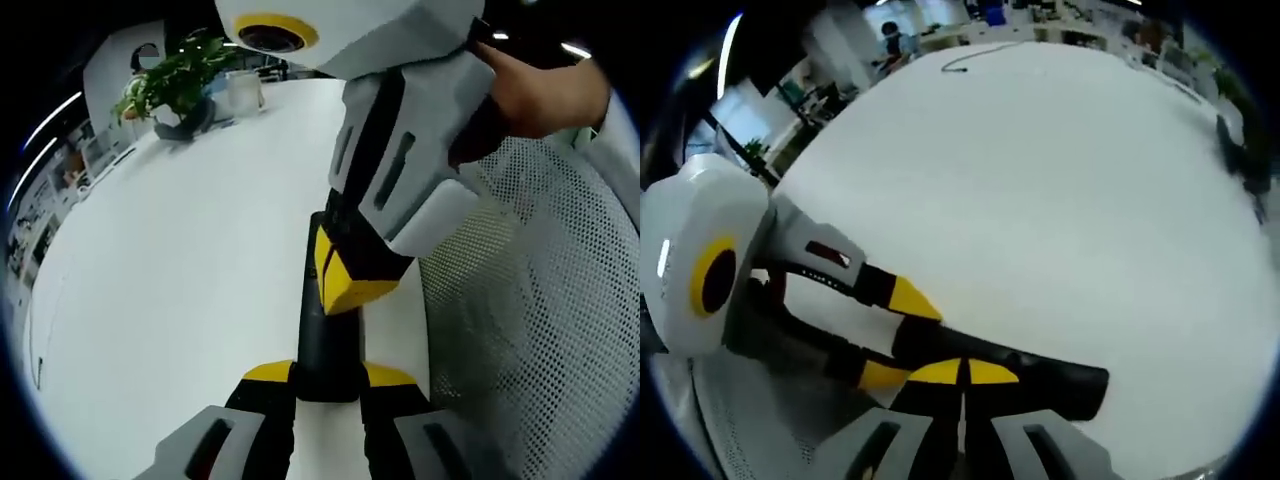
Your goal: Press the specified remote control buttons in sequence, fully releasing each button before pressing the next.
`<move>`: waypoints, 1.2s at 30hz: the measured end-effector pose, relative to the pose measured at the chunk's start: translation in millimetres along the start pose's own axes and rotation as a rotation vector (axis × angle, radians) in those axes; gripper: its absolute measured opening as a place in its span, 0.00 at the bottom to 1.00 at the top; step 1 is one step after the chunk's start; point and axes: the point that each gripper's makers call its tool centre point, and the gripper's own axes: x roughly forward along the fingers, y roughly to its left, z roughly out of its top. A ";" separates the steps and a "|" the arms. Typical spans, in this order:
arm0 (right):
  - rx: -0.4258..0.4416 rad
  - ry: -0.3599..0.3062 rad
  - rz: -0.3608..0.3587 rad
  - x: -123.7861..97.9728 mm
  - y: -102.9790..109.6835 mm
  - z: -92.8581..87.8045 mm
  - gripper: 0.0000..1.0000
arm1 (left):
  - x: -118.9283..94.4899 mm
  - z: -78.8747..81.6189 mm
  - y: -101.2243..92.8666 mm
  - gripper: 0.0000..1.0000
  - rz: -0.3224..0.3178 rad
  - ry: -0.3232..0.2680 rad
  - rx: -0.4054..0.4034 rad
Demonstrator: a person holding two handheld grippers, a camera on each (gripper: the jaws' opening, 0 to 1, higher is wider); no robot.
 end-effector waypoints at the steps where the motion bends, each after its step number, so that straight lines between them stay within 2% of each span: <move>1: 0.025 -0.007 0.006 -1.4 -0.8 -1.1 0.00 | 0.2 -0.2 -0.1 0.24 -0.001 -0.002 0.013; 2: 0.026 -0.019 0.012 -3.6 -1.3 -0.2 0.00 | 0.1 -0.3 -0.3 0.24 0.000 -0.005 0.023; 3: 0.034 -0.079 0.010 -8.4 -2.7 7.4 0.00 | 0.0 -0.2 -0.1 0.24 0.003 -0.008 0.014; 5: 0.025 -0.154 -0.004 -21.4 -6.4 16.8 0.00 | -0.4 0.0 -0.1 0.24 0.008 -0.015 0.005; 8: -0.082 -0.287 -0.110 -54.8 -22.7 29.0 0.00 | -0.6 0.2 -0.2 0.24 0.010 -0.017 0.005; 10: -0.096 -0.362 -0.155 -75.4 -31.5 30.9 0.00 | -0.4 0.3 0.0 0.24 0.009 -0.013 0.005; 11: -0.093 -0.386 -0.166 -83.0 -34.5 30.4 0.00 | -0.4 0.4 0.2 0.24 0.010 -0.011 0.002; 12: -0.081 -0.379 -0.177 -88.5 -38.8 25.2 0.00 | -0.4 0.4 0.3 0.24 0.009 -0.009 -0.003; 14: -0.046 -0.394 -0.242 -104.7 -56.9 18.3 0.00 | -0.2 0.3 0.2 0.24 0.009 -0.002 -0.007; 16: -0.036 -0.442 -0.261 -115.4 -63.7 19.7 0.02 | -0.2 1.1 0.8 0.24 0.008 0.006 -0.022; 18: -0.021 -0.514 -0.243 -127.6 -63.3 25.2 0.14 | 0.1 1.3 1.2 0.24 0.009 0.013 -0.043; 19: -0.048 -0.545 -0.285 -136.3 -68.4 26.6 0.20 | 0.1 1.3 1.1 0.24 0.010 0.014 -0.047; 21: -0.057 -0.575 -0.308 -142.3 -70.6 25.5 0.30 | 0.1 0.9 0.6 0.24 0.011 0.017 -0.039; 22: -0.050 -0.579 -0.302 -142.5 -69.8 25.1 0.33 | 0.2 0.8 0.6 0.24 0.012 0.018 -0.033; 25: -0.003 -0.645 -0.287 -146.6 -66.5 27.3 0.46 | 0.2 0.5 0.0 0.24 0.023 0.017 -0.020; 27: 0.009 -0.700 -0.329 -150.3 -69.4 29.6 0.62 | 0.0 0.7 0.5 0.24 0.031 0.008 -0.031; 29: 0.016 -0.732 -0.361 -153.2 -71.7 30.6 0.73 | 0.1 0.3 0.6 0.24 0.031 0.000 -0.029; 31: -0.016 -0.728 -0.436 -157.5 -81.3 31.3 0.77 | 0.1 0.6 0.5 0.24 0.035 -0.006 -0.033; 33: -0.002 -0.718 -0.431 -156.7 -82.3 29.0 0.82 | -0.3 0.9 0.4 0.24 0.038 -0.014 -0.036; 35: 0.000 -0.737 -0.436 -159.1 -83.6 29.3 0.86 | -0.3 0.8 0.6 0.24 0.040 -0.023 -0.041; 36: -0.014 -0.742 -0.458 -160.4 -84.6 30.2 0.88 | -0.2 0.5 0.8 0.24 0.041 -0.025 -0.041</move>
